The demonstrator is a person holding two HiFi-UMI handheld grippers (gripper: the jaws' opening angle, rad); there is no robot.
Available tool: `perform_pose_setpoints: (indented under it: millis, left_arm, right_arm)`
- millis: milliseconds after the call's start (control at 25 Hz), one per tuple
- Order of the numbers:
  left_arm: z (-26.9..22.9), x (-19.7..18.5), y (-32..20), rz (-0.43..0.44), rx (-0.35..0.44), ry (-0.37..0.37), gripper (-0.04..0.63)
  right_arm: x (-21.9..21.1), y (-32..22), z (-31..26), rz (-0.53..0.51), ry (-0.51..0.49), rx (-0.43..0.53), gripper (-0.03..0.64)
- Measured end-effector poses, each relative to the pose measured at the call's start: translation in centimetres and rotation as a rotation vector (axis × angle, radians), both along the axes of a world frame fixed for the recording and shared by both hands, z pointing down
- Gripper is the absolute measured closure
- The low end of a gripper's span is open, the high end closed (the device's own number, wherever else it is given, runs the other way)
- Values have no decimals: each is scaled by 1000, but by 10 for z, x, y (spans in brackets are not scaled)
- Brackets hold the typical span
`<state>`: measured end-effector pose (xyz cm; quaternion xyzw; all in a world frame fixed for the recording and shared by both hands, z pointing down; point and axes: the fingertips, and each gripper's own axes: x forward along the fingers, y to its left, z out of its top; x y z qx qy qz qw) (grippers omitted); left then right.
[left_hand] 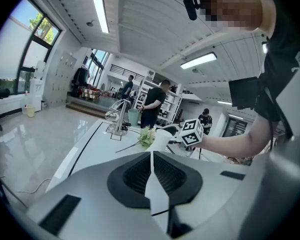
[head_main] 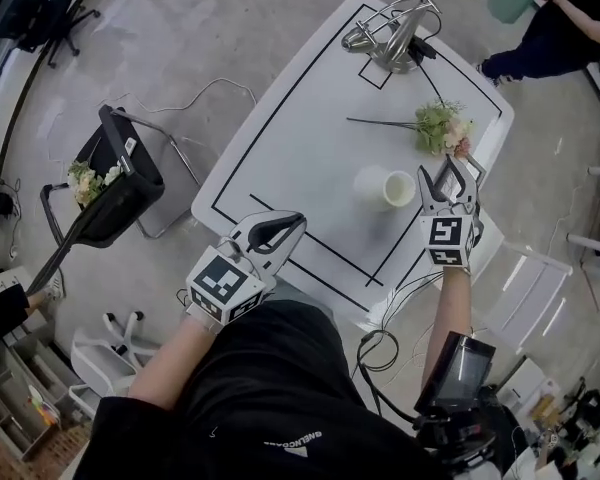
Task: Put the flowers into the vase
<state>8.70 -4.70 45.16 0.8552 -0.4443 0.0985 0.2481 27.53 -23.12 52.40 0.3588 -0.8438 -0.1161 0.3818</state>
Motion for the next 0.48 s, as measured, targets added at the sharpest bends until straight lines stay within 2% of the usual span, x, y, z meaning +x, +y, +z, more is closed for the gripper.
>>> perform_pose_setpoints:
  millis: [320, 480]
  left_arm:
    - [7, -15, -11, -52, -16, 6, 589]
    - [10, -21, -12, -72, -26, 9, 589]
  right_arm:
    - [-1, -51, 37, -64, 235, 10, 353]
    - [0, -71, 55, -70, 315, 3, 339]
